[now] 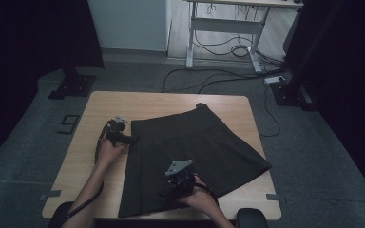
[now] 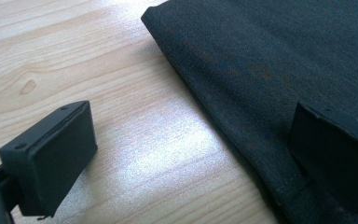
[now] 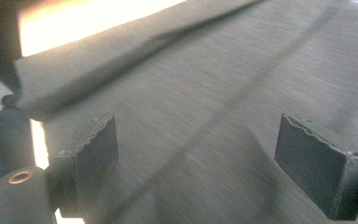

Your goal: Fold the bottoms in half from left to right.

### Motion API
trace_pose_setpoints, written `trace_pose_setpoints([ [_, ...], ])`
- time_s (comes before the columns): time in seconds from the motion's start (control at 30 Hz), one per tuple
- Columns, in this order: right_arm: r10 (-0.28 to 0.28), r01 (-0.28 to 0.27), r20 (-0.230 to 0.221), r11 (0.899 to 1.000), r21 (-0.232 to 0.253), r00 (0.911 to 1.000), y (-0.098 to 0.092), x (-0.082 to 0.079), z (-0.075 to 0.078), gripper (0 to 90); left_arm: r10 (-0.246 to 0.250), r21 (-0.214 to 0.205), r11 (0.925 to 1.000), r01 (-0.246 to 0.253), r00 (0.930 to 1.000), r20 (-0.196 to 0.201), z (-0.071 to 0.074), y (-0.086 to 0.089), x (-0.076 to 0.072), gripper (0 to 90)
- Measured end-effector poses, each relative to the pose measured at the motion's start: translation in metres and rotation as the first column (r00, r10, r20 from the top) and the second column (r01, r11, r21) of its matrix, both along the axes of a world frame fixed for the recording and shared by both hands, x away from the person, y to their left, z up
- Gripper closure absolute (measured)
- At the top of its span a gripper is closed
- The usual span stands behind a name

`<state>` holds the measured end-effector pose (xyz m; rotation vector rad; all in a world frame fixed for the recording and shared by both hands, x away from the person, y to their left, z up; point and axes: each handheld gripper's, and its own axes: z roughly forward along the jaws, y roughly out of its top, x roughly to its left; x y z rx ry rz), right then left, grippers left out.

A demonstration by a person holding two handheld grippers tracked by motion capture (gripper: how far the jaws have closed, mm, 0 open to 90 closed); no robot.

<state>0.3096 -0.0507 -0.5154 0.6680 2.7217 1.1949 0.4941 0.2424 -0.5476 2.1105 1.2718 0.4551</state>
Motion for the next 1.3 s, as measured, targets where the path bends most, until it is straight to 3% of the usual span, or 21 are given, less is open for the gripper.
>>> trace_pose_setpoints([
  [0.17, 0.099, -0.099, -0.008, 0.995, -0.011, 0.9951, 0.031, -0.014, -0.003, 13.2, 0.000, 0.000, 1.0000, 0.000, 1.0000, 0.000, 0.000, 0.000, 0.000, 0.7],
  [0.23, 0.108, -0.108, -0.008, 0.994, -0.012, 0.9942, 0.034, -0.016, -0.004, 13.2, 0.001, 0.000, 1.0000, -0.001, 1.0000, 0.000, 0.000, 0.000, 0.000, 0.7],
  [0.37, 0.183, -0.184, -0.015, 0.983, -0.024, 0.9829, 0.054, -0.028, -0.009, 13.1, 0.000, 0.000, 1.0000, 0.000, 1.0000, 0.000, 0.000, 0.000, 0.000, 0.7],
  [0.5, 0.216, -0.217, -0.020, 0.975, -0.045, 0.9762, 0.062, -0.034, -0.013, 12.9, 0.001, 0.000, 1.0000, -0.001, 1.0000, 0.000, 0.000, 0.000, 0.000, 0.7],
  [0.63, 0.255, -0.255, -0.012, 0.962, -0.101, 0.9668, 0.070, -0.038, -0.020, 13.7, 0.000, -0.001, 1.0000, 0.000, 1.0000, 0.000, 0.000, 0.000, 0.000, 0.7],
  [0.67, 0.269, -0.268, -0.005, 0.956, -0.120, 0.9631, 0.072, -0.039, -0.022, 17.1, 0.000, -0.002, 1.0000, 0.000, 1.0000, 0.000, 0.000, 0.000, 0.000, 0.7],
  [0.7, 0.281, -0.273, 0.032, 0.950, -0.150, 0.9591, 0.072, -0.040, -0.023, 21.1, 0.000, -0.002, 1.0000, 0.000, 1.0000, 0.000, 0.000, 0.000, 0.000, 0.7],
  [0.77, 0.293, -0.282, 0.047, 0.945, -0.166, 0.9549, 0.072, -0.040, -0.023, 23.0, 0.001, -0.002, 1.0000, -0.001, 1.0000, 0.001, 0.000, 0.000, 0.000, 0.9],
  [0.87, 0.290, -0.279, 0.045, 0.945, -0.172, 0.9559, 0.072, -0.039, -0.021, 27.6, -0.006, -0.005, 1.0000, 0.006, 1.0000, 0.008, 0.000, 0.000, -0.001, 2.4],
  [1.0, 0.246, -0.235, 0.049, 0.958, -0.167, 0.9681, 0.069, -0.034, -0.018, 51.9, -0.032, -0.018, 0.9993, 0.032, 0.9990, 0.031, 0.001, -0.002, -0.006, 15.1],
  [1.03, 0.229, -0.216, 0.061, 0.963, -0.163, 0.9716, 0.066, -0.031, -0.018, 64.0, -0.026, -0.019, 0.9994, 0.027, 0.9991, 0.033, 0.001, -0.003, -0.006, 17.9],
  [1.13, 0.212, -0.199, 0.071, 0.968, -0.156, 0.9747, 0.064, -0.029, -0.018, 70.9, -0.032, -0.029, 0.9990, 0.033, 0.9986, 0.042, 0.002, -0.005, -0.008, 24.5],
  [1.27, 0.197, -0.181, 0.079, 0.968, -0.174, 0.9772, 0.066, -0.029, -0.017, 74.7, -0.066, -0.041, 0.9969, 0.067, 0.9975, 0.026, 0.006, -0.013, -0.012, 52.2],
  [1.3, 0.196, -0.180, 0.075, 0.968, -0.176, 0.9778, 0.067, -0.029, -0.017, 75.0, -0.064, -0.040, 0.9971, 0.065, 0.9977, 0.022, 0.007, -0.014, -0.012, 55.2],
])
